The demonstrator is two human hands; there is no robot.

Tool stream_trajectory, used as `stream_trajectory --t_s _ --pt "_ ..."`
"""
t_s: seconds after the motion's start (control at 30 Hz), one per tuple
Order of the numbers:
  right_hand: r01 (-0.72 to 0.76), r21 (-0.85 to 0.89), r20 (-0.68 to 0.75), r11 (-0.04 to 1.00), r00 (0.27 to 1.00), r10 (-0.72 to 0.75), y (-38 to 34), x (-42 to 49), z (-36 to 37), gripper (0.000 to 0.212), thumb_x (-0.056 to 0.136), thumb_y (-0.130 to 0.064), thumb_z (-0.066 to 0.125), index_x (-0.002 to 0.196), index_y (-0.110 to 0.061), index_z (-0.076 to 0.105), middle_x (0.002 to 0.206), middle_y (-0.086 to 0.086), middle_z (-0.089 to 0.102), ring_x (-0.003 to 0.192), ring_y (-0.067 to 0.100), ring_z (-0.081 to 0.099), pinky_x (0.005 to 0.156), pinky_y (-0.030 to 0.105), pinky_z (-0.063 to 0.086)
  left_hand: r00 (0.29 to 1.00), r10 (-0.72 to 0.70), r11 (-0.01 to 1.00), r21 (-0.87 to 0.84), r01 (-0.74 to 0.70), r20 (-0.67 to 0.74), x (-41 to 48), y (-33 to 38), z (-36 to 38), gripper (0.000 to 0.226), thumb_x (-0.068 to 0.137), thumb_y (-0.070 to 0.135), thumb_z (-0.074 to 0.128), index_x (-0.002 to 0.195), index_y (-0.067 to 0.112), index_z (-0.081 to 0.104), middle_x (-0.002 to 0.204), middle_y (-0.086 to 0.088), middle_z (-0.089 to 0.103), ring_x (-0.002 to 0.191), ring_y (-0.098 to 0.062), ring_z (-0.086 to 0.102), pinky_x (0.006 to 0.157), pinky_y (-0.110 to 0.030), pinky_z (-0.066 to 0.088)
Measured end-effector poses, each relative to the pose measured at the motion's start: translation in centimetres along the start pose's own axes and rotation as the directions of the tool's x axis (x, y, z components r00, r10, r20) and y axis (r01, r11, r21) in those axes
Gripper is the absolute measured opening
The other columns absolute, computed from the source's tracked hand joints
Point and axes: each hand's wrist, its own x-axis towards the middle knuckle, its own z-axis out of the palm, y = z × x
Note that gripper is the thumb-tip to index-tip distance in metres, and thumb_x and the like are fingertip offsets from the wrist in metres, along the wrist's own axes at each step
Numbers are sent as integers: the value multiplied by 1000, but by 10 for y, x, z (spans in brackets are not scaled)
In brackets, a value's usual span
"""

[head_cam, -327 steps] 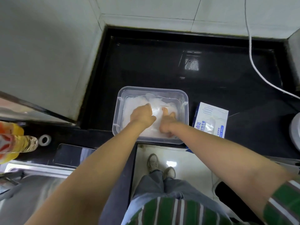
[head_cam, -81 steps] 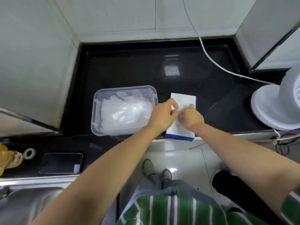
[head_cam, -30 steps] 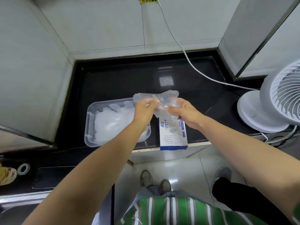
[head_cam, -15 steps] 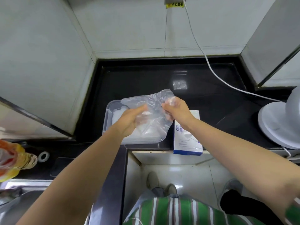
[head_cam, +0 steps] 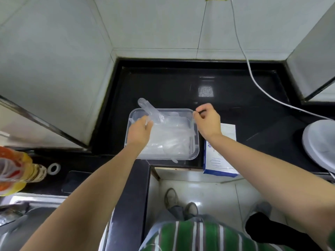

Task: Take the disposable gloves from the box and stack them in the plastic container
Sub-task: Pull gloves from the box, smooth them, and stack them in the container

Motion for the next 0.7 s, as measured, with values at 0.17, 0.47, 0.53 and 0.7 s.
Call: stream_trajectory --t_s 0.17,0.47,0.53,0.7 --pt "219 82 193 972 954 -231 -18 0 13 5 93 -9 59 93 -13 63 75 -4 61 64 5 53 63 17 46 982 171 971 155 -181 75 8 3 16 32 104 19 42 133 12 54 118 -14 62 99 -24 61 83 -28 49" --pt "29 -540 681 841 602 417 7 -7 74 54 98 -5 52 149 -14 37 141 10 44 118 30 56 96 38 54 973 90 959 244 -142 213 17 -8 36 39 101 27 49 139 19 44 122 -9 61 103 -24 62 84 -27 49" --pt "0 -560 672 828 584 455 15 -7 77 60 97 -2 51 151 -19 32 139 11 44 116 32 55 93 41 56 974 150 918 342 -200 169 15 -7 35 46 96 24 58 139 19 43 131 -9 55 113 -25 58 91 -26 48" --pt "79 -593 668 801 604 435 23 -7 87 48 92 1 54 128 -27 40 110 9 51 85 23 57 58 28 53 821 569 756 423 -499 -49 3 17 30 36 69 3 74 102 12 64 107 -11 57 95 -29 56 73 -38 47"
